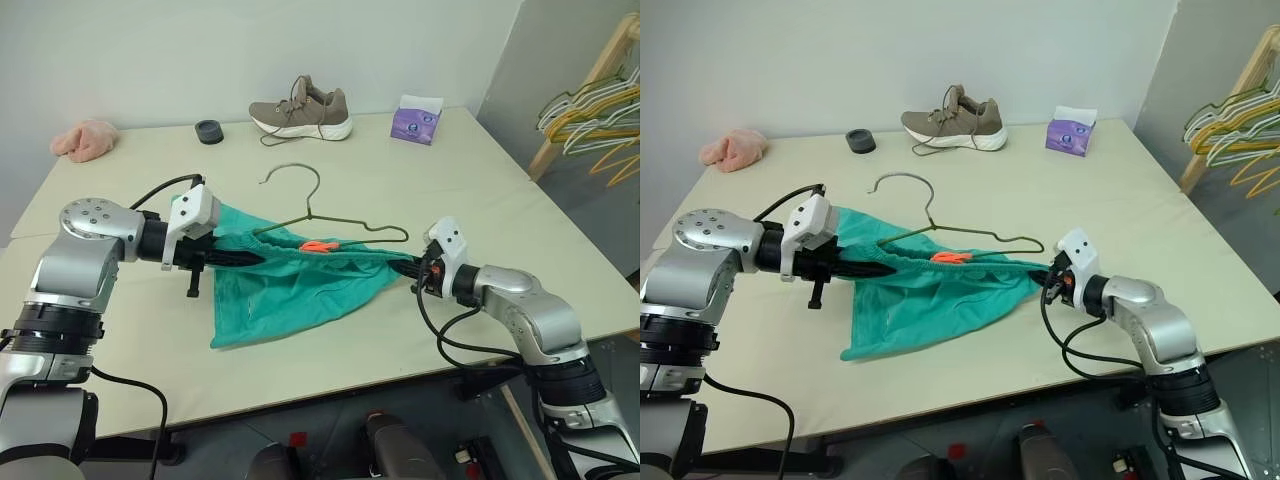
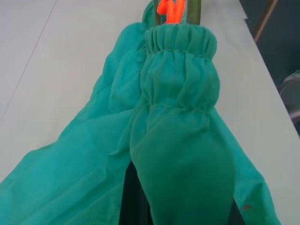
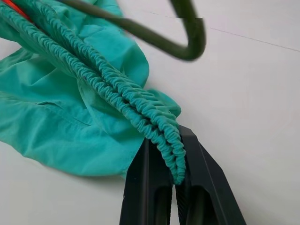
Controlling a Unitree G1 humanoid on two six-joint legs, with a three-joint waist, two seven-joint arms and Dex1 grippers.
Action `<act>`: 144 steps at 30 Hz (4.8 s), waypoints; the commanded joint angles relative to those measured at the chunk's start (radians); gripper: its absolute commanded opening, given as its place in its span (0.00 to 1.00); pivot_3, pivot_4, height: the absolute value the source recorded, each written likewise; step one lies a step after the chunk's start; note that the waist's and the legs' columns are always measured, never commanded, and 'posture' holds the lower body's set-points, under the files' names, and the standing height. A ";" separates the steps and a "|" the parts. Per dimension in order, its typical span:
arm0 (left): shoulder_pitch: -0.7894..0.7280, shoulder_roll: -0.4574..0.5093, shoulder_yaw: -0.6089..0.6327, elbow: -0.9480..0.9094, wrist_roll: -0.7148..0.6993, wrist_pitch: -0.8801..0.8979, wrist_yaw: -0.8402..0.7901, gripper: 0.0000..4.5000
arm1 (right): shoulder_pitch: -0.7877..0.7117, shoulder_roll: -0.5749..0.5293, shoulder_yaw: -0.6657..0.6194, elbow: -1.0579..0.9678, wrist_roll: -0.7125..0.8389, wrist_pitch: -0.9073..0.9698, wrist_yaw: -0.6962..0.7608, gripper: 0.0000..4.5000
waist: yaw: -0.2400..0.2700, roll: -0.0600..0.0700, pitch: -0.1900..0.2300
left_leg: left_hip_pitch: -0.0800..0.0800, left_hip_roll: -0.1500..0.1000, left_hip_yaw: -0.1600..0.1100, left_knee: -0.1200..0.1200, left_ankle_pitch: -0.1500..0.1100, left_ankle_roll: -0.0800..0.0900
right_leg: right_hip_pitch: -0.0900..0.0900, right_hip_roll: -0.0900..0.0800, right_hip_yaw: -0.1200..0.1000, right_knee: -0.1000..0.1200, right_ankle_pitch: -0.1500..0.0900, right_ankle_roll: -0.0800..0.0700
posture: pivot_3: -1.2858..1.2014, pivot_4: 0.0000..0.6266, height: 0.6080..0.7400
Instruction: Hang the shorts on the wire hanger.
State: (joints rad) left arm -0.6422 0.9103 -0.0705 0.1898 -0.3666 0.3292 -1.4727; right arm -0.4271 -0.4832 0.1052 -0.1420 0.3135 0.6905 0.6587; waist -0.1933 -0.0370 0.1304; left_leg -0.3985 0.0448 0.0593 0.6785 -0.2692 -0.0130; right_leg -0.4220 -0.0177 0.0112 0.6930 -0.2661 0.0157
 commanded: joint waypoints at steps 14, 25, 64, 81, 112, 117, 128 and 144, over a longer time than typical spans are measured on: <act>0.062 0.089 0.056 -0.100 -0.045 0.069 -0.001 0.00 | -0.002 -0.074 -0.020 0.065 -0.136 -0.138 -0.065 0.01 | 0.001 0.000 0.000 | 0.001 0.000 0.000 0.000 0.000 0.000 | 0.000 0.001 0.001 0.000 0.000 0.000 | 0.44 0.15 1.00; 0.015 0.051 0.073 -0.048 -0.047 0.066 0.052 0.00 | 0.019 -0.096 -0.011 0.030 -0.127 -0.131 -0.035 0.01 | 0.005 0.000 0.000 | 0.001 -0.001 0.001 0.000 0.000 0.000 | 0.000 0.000 0.001 0.000 0.000 0.000 | 0.44 0.16 1.00; 0.128 0.035 -0.052 -0.071 0.136 -0.174 0.079 0.00 | -0.077 -0.256 0.135 -0.212 -0.133 -0.125 0.199 0.18 | 0.000 0.000 0.000 | 0.000 0.000 0.000 0.000 0.000 0.000 | 0.000 0.000 0.001 -0.002 0.000 0.000 | 0.43 0.15 1.00; 0.133 -0.034 -0.056 -0.100 0.144 -0.157 0.101 0.00 | -0.080 -0.290 0.224 -0.148 -0.271 -0.154 0.228 0.95 | -0.001 0.000 0.000 | 0.000 0.000 0.001 0.000 0.000 0.000 | 0.000 0.000 0.001 -0.002 0.000 0.000 | 0.43 0.14 1.00; 0.097 -0.101 0.005 -0.092 0.079 -0.047 0.182 0.10 | -0.331 -0.134 0.316 0.291 -0.407 -0.437 0.475 0.34 | -0.001 0.000 0.000 | 0.000 0.000 0.000 0.001 0.000 0.000 | 0.000 -0.001 0.000 0.000 0.000 0.000 | 0.44 0.11 1.00; 0.105 -0.097 -0.006 -0.092 0.081 -0.053 0.168 0.42 | -0.308 -0.124 0.306 0.286 -0.419 -0.446 0.447 0.34 | -0.002 0.000 0.000 | 0.000 0.000 0.000 0.001 0.000 0.000 | 0.000 -0.001 0.000 0.000 0.000 0.000 | 0.43 0.11 1.00; 0.124 -0.094 -0.011 -0.096 0.100 -0.079 0.169 1.00 | -0.245 -0.086 0.327 0.289 -0.463 -0.478 0.371 0.34 | -0.002 0.000 0.000 | 0.000 0.000 0.000 0.001 0.000 0.000 | 0.000 -0.001 0.000 0.001 0.000 0.000 | 0.44 0.11 1.00; 0.156 -0.083 0.003 -0.112 0.106 -0.099 0.180 1.00 | -0.224 -0.072 0.327 0.334 -0.543 -0.546 0.302 0.34 | -0.003 0.000 -0.002 | 0.001 0.000 0.000 0.001 0.000 0.000 | 0.000 -0.001 0.001 0.001 0.000 -0.001 | 0.44 0.11 1.00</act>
State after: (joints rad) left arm -0.4830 0.8088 -0.1014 0.1103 -0.2552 0.2468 -1.2980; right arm -0.6514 -0.5443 0.4527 0.2094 -0.2317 0.1419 0.9483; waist -0.1959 -0.0372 0.1287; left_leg -0.3979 0.0445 0.0594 0.6795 -0.2691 -0.0132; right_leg -0.4219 -0.0186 0.0117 0.6943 -0.2659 0.0153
